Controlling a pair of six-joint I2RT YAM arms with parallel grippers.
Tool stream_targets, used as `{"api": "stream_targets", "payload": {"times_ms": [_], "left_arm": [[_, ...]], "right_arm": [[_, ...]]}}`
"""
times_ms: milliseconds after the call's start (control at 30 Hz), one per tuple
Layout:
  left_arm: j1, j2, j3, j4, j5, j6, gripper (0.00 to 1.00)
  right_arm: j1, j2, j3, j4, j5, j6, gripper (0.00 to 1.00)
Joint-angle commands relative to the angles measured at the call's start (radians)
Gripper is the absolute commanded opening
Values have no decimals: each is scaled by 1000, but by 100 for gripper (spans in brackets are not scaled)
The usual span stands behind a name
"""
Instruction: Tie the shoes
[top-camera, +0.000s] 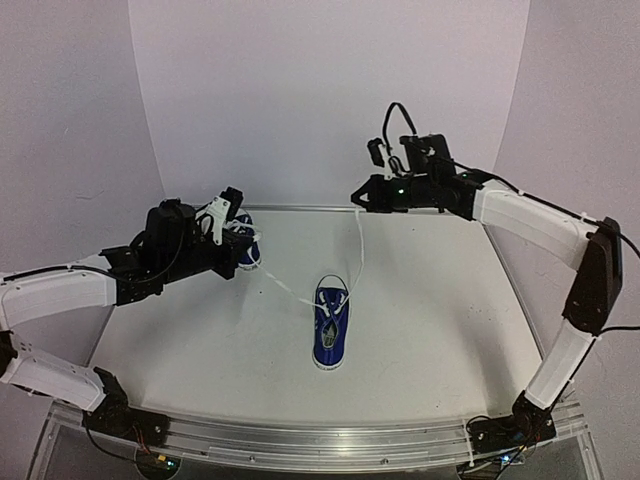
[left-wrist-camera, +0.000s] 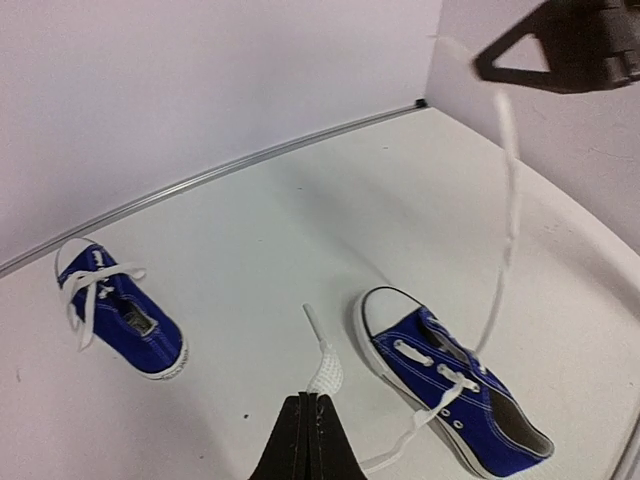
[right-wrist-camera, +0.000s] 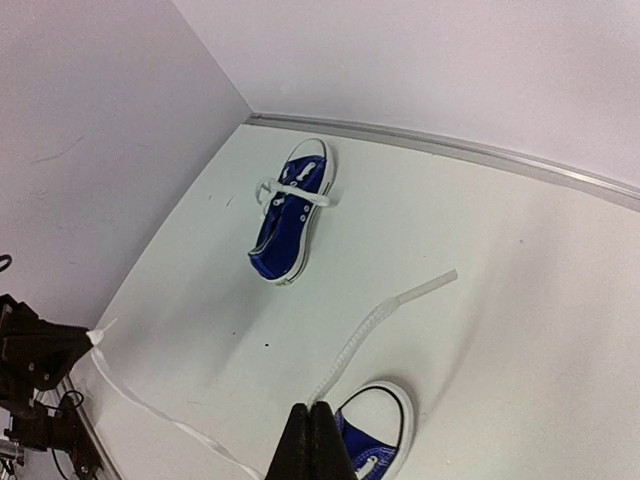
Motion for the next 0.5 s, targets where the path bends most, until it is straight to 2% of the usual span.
{"api": "stream_targets", "payload": {"times_ms": [0,200,300,367,400,467], "left_arm": [[-21,-78,-86,165,243,56,0],[-153,-192,-235,279,209,126,0],[-169,-244,-275,286,206,124,0],[-171,-279,-299,280,204,121,0],[-171,-299,-309,275,202,120,0],[-172,-322,-318,250,201,125,0]], "right_arm": [[117,145,134,-9,-68,-5,0],[257,375,338,3,-112,38,0],[317,486,444,3,-135,58,0],[341,542,486,2,-162,79,13],[346,563,497,2,-185,92,24],[345,572,490,0,-200,107,60]]}}
